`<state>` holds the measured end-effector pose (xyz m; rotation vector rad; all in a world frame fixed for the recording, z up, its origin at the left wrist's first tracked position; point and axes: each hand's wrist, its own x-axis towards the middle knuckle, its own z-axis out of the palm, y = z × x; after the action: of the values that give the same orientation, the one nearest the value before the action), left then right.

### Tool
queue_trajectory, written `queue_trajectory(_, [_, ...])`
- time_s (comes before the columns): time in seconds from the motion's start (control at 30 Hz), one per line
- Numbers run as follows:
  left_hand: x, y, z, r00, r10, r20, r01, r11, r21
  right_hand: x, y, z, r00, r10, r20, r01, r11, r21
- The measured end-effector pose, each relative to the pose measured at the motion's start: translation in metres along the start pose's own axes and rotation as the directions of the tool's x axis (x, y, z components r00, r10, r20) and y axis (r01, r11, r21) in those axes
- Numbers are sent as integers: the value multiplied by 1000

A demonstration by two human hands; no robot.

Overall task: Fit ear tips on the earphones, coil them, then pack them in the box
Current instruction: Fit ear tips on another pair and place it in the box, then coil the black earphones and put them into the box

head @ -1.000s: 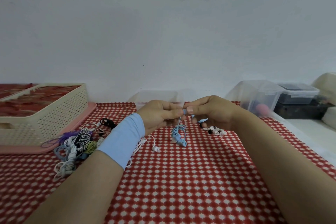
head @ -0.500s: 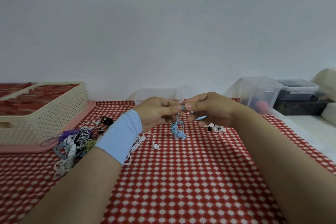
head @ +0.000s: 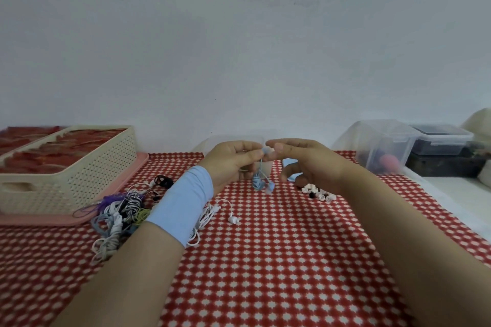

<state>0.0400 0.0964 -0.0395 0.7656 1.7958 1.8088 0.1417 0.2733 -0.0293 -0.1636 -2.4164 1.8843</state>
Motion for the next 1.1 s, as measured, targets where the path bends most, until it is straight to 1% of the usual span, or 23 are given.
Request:
queue_trajectory(0.07, [1,2,-2,1000,8,-2,-8,999,-42,-2,0,3,998,42,45,-33,980,-195])
queue_trajectory(0.1, [0,2,-2,1000,17,-6,-18,999,-49,-3,1,6,994,65,85,-40,962,-271])
queue_trajectory(0.13, [0,2,-3,1000,28,-11,-28,998,-48,-4,2,11,989,81,123,-39,949,-311])
queue_trajectory(0.2, [-2,5,-3,999,53,-5,-54,997,-57,-3,4,19,987,76,142,-32,957,-287])
queue_trajectory(0.3, [-5,8,-3,994,107,-20,-109,982,-152,-1,6,23,999,13,49,-4,982,-191])
queue_trajectory(0.37, [-6,11,-8,991,128,-38,-133,968,-212,1,6,21,1000,7,-1,-7,990,-142])
queue_trajectory(0.47, [-2,19,-17,990,124,-66,-134,973,-186,6,0,16,998,6,-66,-14,993,-117])
queue_trajectory(0.5, [0,23,-21,989,120,-89,-131,981,-142,10,-3,15,995,-3,-96,-9,992,-127])
queue_trajectory(0.57, [7,33,-29,984,113,-139,-113,994,8,19,-14,11,988,-24,-152,-1,987,-158])
queue_trajectory(0.63, [15,41,-37,978,101,-182,-78,989,129,32,-25,6,977,-59,-207,11,975,-224])
queue_trajectory(0.73, [32,47,-49,961,117,-252,-35,950,309,59,-38,4,957,-146,-251,21,897,-441])
queue_trajectory(0.83, [46,46,-59,958,142,-251,21,833,552,86,-38,9,963,-151,-221,-26,768,-640])
queue_trajectory(0.9, [54,41,-64,970,115,-212,60,734,676,103,-32,15,968,-150,-201,-50,670,-741])
queue_trajectory(0.93, [57,38,-65,976,99,-193,76,676,733,109,-29,18,968,-155,-199,-54,644,-763])
queue_trajectory(1.0, [62,33,-68,982,83,-172,97,562,822,120,-25,25,970,-149,-191,-59,620,-782])
queue_trajectory(1.1, [64,26,-75,984,72,-165,110,483,869,127,-25,34,975,-142,-170,-43,631,-774])
